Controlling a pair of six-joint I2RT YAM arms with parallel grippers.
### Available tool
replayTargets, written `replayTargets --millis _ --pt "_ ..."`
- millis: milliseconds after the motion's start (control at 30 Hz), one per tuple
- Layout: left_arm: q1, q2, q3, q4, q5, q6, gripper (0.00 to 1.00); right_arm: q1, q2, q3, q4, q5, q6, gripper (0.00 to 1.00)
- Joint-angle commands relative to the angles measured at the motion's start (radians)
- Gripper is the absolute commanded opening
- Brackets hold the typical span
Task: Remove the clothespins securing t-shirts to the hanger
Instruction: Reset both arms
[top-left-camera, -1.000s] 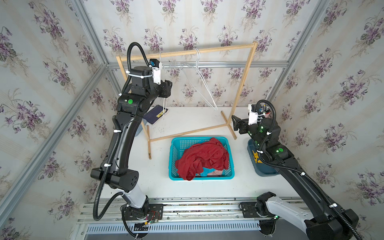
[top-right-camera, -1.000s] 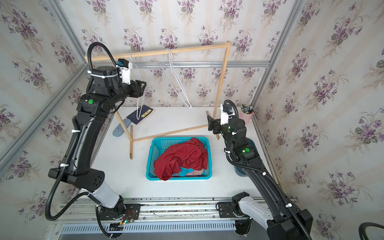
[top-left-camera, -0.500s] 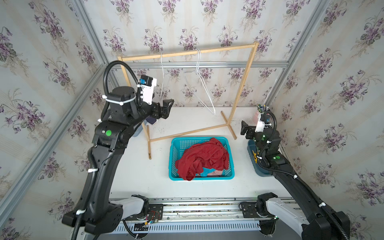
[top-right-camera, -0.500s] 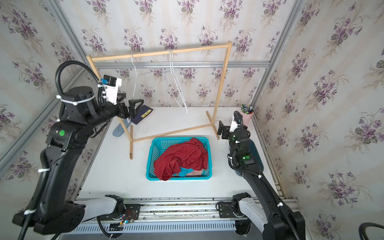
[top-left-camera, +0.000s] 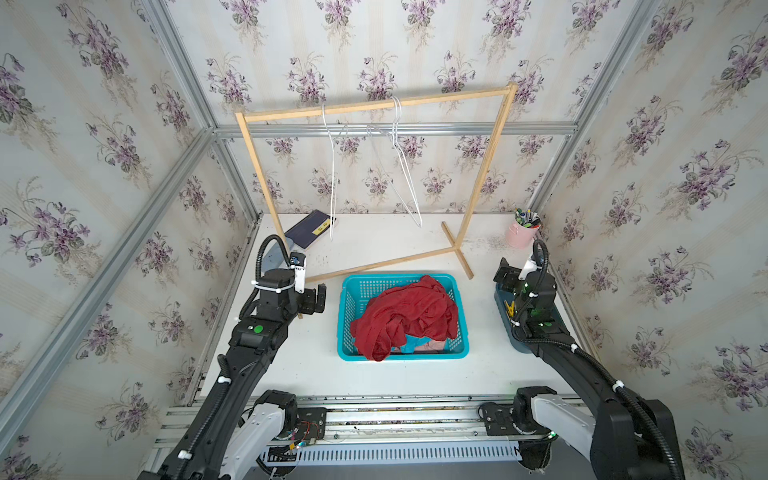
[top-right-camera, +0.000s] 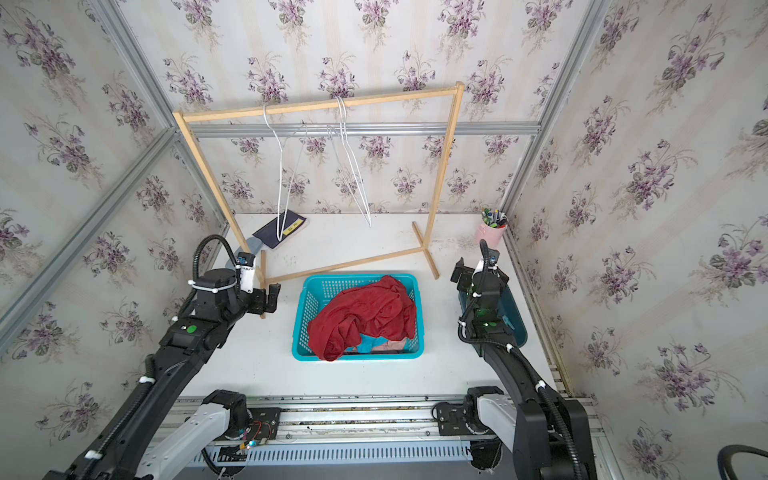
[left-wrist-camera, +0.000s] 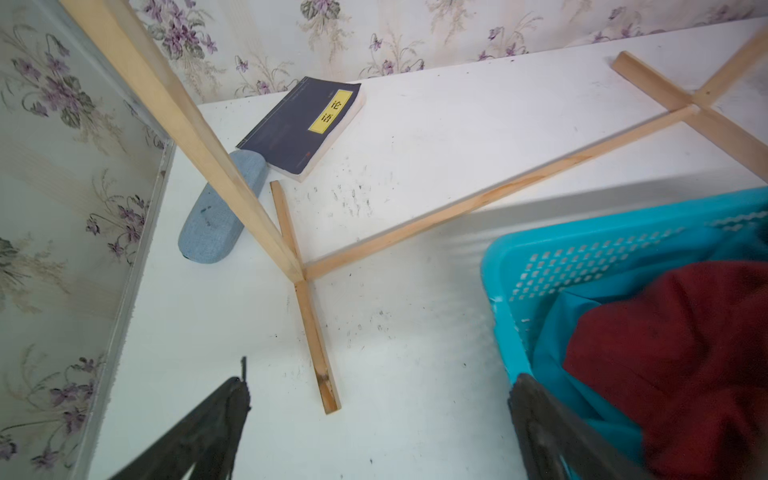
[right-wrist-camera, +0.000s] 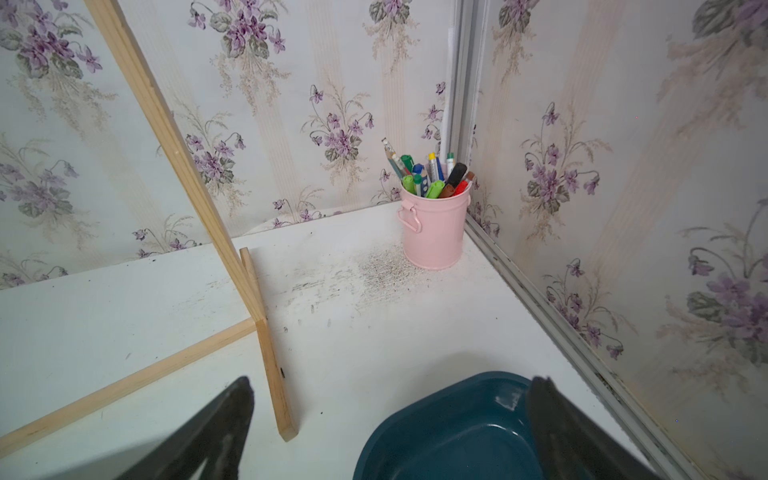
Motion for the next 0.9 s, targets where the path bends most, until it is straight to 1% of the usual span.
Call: replayTargets --millis 0,67,133,200,267,333,367,400,433,467,533,600,633,700,767,833,867 --pt "0.004 0.042 -0.090 0.298 -0.051 -0.075 0.99 -0.004 0.010 -0.064 0.195 0.059 -0.041 1.00" --pt "0.002 0.067 -0.203 0.482 -0.111 -0.079 0.99 -0.007 0.011 -0.147 0.347 0.043 -0.068 1.00" --pt "0.002 0.089 -0.267 0.620 -0.129 0.015 0.99 -0.007 0.024 -0.196 0.455 0.020 -0.088 1.00" --pt "0.004 0.121 -0.278 0.655 -0.180 0.087 0.99 -0.010 0.049 -0.217 0.523 -0.015 -0.116 1.00" --pt "0.011 0.171 -0.300 0.733 -0.185 0.141 0.99 -0.022 0.104 -0.241 0.609 -0.060 -0.093 1.00" --pt "0.028 0.227 -0.322 0.832 -0.149 0.111 0.99 -0.024 0.170 -0.258 0.705 -0.091 -0.090 1.00" --pt "0.032 0.266 -0.330 0.892 -0.133 0.087 0.99 -0.023 0.161 -0.239 0.654 -0.109 -0.092 1.00" --pt "0.032 0.302 -0.325 0.918 -0.132 0.062 0.99 -0.027 0.167 -0.236 0.677 -0.109 -0.091 1.00" --pt "0.033 0.346 -0.316 0.936 -0.122 0.046 0.99 -0.029 0.203 -0.241 0.737 -0.091 -0.097 1.00" --pt "0.034 0.394 -0.318 0.992 -0.109 0.035 0.99 -0.029 0.212 -0.223 0.734 -0.084 -0.103 1.00" --pt "0.033 0.486 -0.315 1.094 -0.102 0.029 0.99 -0.031 0.216 -0.184 0.637 -0.113 -0.099 1.00" --pt "0.034 0.560 -0.295 1.095 -0.105 0.026 0.99 -0.029 0.197 -0.184 0.594 -0.161 -0.099 1.00" --pt "0.034 0.593 -0.299 1.128 -0.100 0.028 0.99 -0.029 0.187 -0.199 0.590 -0.164 -0.080 1.00" --pt "0.033 0.637 -0.314 1.211 -0.093 0.040 0.99 -0.031 0.208 -0.249 0.644 -0.152 -0.055 1.00" --pt "0.034 0.609 -0.296 1.132 -0.093 0.029 0.99 -0.030 0.276 -0.274 0.726 -0.133 -0.064 1.00" --pt "0.034 0.631 -0.289 1.154 -0.093 0.035 0.99 -0.040 0.285 -0.254 0.698 -0.137 -0.037 1.00" --pt "0.034 0.631 -0.270 1.119 -0.094 0.030 0.99 -0.040 0.321 -0.253 0.743 -0.134 -0.029 1.00"
